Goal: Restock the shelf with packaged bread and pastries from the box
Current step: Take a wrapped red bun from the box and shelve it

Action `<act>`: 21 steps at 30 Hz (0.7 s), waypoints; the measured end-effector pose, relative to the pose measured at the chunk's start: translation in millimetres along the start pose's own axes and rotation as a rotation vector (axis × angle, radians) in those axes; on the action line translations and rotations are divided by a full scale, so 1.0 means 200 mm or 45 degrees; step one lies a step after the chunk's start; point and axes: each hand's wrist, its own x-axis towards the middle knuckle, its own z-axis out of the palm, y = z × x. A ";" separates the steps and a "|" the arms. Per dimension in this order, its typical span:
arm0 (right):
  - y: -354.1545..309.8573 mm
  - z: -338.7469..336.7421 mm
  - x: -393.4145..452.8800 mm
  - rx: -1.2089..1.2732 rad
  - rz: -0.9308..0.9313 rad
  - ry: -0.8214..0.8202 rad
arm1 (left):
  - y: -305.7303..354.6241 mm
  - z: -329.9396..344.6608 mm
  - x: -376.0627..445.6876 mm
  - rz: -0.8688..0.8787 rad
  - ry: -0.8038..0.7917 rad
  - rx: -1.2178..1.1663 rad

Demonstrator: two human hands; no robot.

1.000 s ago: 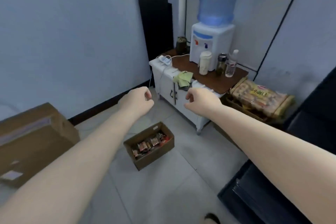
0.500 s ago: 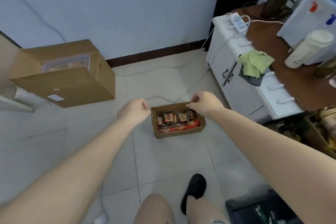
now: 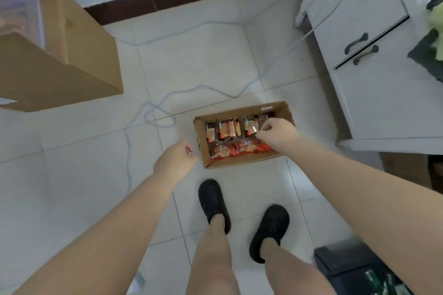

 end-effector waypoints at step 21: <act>0.64 1.07 1.60 -0.525 0.257 -0.335 | -0.19 1.37 1.54 -0.273 -0.277 -0.070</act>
